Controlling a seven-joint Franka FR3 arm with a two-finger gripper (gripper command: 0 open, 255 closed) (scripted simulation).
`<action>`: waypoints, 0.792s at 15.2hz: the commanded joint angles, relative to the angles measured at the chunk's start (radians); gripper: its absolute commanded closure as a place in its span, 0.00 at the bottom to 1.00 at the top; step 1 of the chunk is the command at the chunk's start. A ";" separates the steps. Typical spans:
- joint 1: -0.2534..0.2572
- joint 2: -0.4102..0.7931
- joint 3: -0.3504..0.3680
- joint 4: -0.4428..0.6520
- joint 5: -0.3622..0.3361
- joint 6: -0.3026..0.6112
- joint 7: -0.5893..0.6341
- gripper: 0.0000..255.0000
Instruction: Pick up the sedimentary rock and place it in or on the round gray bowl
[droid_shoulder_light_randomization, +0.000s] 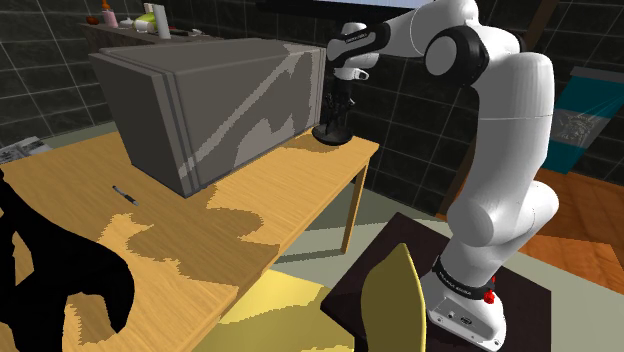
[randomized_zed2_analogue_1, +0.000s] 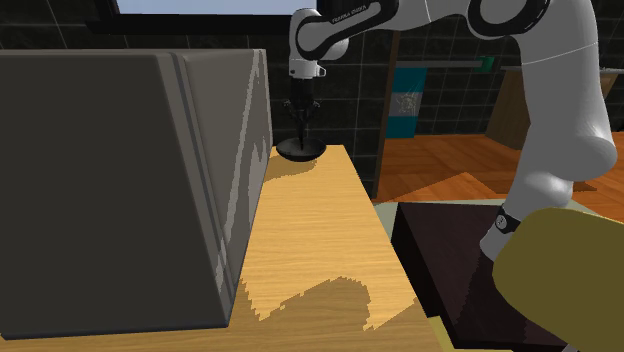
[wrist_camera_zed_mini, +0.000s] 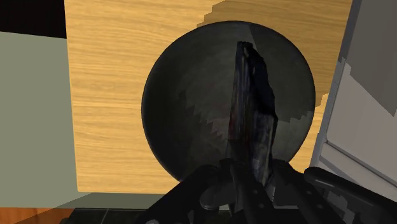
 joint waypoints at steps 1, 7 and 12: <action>0.000 0.000 0.000 0.000 0.000 0.000 0.000 0.00; -0.001 -0.007 0.000 0.023 0.000 -0.030 0.000 0.00; -0.003 -0.020 -0.001 0.097 -0.001 -0.117 0.001 0.00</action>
